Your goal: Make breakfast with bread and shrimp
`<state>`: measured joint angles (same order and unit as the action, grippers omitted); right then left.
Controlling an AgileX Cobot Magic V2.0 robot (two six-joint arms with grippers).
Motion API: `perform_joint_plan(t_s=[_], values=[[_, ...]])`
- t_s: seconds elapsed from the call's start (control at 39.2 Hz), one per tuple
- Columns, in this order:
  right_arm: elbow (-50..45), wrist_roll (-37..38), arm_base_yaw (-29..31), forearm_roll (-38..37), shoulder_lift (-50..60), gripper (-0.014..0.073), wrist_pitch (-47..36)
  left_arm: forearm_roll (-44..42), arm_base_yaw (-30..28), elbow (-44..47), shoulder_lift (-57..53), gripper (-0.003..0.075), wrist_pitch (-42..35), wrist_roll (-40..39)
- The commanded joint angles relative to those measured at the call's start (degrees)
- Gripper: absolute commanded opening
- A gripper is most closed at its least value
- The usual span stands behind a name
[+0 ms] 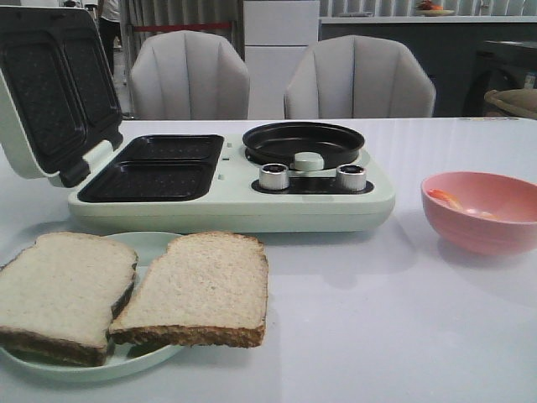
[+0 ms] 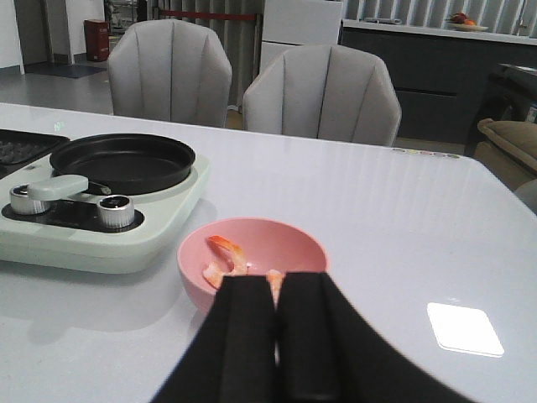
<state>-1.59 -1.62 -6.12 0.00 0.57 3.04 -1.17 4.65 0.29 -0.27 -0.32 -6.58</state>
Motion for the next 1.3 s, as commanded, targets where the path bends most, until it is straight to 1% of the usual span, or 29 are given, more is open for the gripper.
perform_joint_plan(t_s=[0.0,0.74,0.82,1.02,1.07,1.12,1.17,1.28], values=[[1.1,-0.1,0.3,-0.8,1.2,0.0164,-4.9,0.3,0.1,1.3,-0.9,0.0114,-4.8,-0.2],[1.1,-0.1,0.3,-0.8,1.2,0.0164,-4.9,0.3,0.1,1.3,-0.9,0.0113,-5.1,-0.2],[1.1,-0.1,0.3,-0.8,1.2,0.0164,-4.9,0.3,0.1,1.3,-0.9,0.0113,-7.9,-0.2],[1.1,-0.1,0.3,-0.8,1.2,0.0164,-4.9,0.3,0.1,0.8,-0.9,0.0114,-21.8,-0.2],[1.1,-0.1,0.3,-0.8,1.2,0.0164,-4.9,0.3,0.1,-0.6,-0.9,0.0113,-23.0,-0.2],[1.1,-0.1,0.3,-0.8,1.2,0.0164,-4.9,0.3,0.1,-2.7,-0.7,0.0114,-21.9,-0.2],[1.1,-0.1,0.3,-0.8,1.2,0.0164,-4.9,0.2,0.1,-5.3,-0.1,0.0114,-19.1,-0.2],[1.1,-0.1,0.3,-0.8,1.2,0.0164,-4.9,0.0,0.1,-11.7,2.7,0.0114,-11.3,-0.2]])
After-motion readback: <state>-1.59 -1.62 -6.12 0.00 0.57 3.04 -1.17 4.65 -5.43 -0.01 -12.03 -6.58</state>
